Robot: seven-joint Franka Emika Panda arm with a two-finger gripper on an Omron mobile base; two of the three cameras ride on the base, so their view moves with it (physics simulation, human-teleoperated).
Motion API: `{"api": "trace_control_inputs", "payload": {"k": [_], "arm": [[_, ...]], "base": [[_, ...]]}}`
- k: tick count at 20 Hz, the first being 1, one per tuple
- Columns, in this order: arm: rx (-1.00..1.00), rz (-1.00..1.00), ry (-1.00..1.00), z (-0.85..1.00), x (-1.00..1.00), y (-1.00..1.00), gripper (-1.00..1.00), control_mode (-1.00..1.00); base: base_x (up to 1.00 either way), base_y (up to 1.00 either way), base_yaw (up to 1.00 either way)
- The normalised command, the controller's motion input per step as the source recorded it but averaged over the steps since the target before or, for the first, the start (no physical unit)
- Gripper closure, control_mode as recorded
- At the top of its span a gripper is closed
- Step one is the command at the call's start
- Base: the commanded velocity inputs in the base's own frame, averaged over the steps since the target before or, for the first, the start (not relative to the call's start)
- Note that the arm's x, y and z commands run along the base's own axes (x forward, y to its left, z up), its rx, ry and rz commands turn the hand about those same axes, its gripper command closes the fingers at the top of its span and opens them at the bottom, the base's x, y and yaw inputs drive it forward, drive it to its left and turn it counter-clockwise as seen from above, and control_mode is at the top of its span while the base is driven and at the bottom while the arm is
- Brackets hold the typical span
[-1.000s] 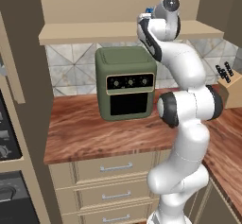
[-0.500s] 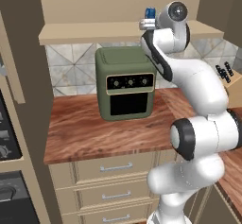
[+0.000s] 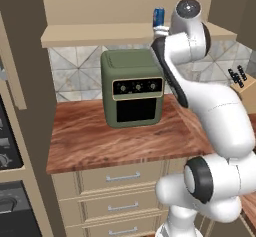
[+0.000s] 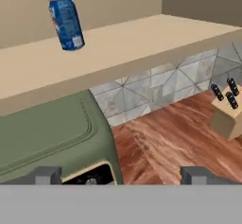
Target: Pick the can from the counter and place it in the open cabinet.
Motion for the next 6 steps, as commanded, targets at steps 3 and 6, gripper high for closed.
{"api": "trace_control_inputs", "payload": {"k": [3, 6], "arm": [[0.36, -0.08, 0.26, -0.07, -1.00, 0.00, -1.00, -1.00], [0.39, -0.10, 0.34, -0.10, -1.00, -0.01, -1.00, -1.00]], "base": [[0.00, 0.00, 0.00], [0.00, 0.00, 0.00]]}}
